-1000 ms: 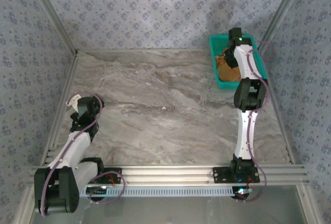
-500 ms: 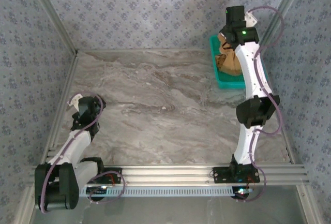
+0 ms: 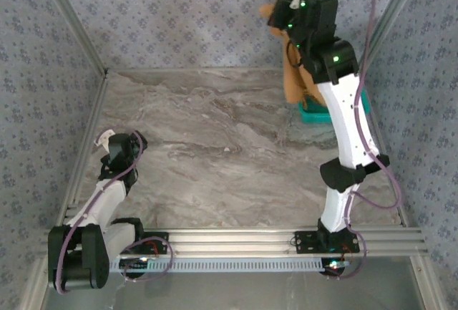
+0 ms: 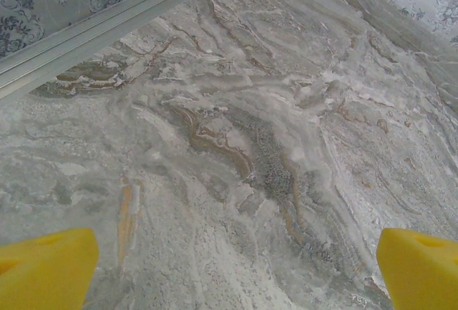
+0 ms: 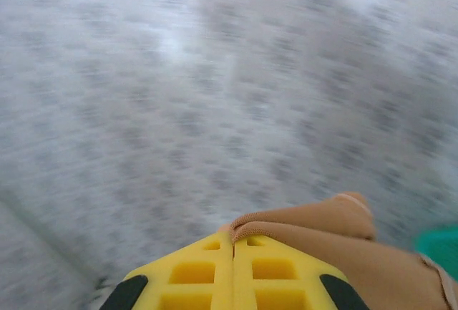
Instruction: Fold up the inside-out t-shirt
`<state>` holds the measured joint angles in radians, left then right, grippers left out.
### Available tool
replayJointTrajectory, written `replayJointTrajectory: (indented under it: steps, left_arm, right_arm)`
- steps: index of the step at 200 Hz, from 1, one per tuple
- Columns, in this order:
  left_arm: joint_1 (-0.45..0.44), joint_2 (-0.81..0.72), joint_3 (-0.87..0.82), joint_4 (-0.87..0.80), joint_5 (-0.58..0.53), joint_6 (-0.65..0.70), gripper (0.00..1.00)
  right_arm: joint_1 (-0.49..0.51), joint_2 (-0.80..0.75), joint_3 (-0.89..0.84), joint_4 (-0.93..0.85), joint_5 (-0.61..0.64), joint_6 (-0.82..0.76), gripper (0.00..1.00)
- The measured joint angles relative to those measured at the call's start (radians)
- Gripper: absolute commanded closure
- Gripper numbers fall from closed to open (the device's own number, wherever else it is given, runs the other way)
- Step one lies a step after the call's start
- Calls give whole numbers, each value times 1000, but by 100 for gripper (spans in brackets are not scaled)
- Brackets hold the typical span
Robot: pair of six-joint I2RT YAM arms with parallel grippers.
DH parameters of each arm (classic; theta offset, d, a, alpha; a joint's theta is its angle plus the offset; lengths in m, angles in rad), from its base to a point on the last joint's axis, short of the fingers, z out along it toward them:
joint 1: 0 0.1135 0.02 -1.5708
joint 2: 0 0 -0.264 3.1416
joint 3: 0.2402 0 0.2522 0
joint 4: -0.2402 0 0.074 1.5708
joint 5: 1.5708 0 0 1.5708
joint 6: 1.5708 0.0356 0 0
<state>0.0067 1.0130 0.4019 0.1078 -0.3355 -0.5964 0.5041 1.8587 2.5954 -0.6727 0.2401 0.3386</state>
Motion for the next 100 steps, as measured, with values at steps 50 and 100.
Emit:
replayJointTrajectory:
  steps: [50,100]
  left_arm:
    - [0,5,0,1,11,0,0]
    - [0,41,0,4,53,-4,0]
  right_arm:
    - [175,-51,25,79,-59,-141,100]
    - [176,-16,-345,110,-111,-25,100]
